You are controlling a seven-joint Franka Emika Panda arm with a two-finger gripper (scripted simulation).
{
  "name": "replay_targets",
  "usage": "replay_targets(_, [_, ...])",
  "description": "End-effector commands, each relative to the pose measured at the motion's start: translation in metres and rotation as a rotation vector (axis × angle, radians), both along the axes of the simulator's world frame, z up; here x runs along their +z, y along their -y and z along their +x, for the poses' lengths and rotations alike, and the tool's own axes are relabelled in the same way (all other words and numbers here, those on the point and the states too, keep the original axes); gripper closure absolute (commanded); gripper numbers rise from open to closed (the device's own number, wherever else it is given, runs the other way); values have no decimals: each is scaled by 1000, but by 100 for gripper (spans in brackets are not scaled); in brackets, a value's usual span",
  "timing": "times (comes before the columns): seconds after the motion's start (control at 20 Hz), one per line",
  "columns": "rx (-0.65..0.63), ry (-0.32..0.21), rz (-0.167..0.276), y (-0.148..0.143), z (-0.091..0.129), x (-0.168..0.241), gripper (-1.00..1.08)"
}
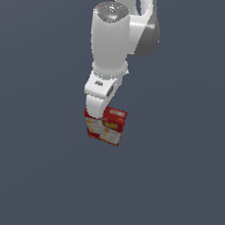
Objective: Pick up the object and move it to a goal position.
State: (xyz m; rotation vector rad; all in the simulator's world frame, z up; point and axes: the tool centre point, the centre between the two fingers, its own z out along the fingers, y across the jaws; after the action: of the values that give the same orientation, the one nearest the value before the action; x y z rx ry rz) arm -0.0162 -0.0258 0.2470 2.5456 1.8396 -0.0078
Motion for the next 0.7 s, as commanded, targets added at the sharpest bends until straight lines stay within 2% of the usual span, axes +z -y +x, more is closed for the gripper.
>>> replay_targets(0.0, [37,2,2,0,2,-2,-92])
replay_targets(0.65, [85,3,4,-1,4,-8,-92])
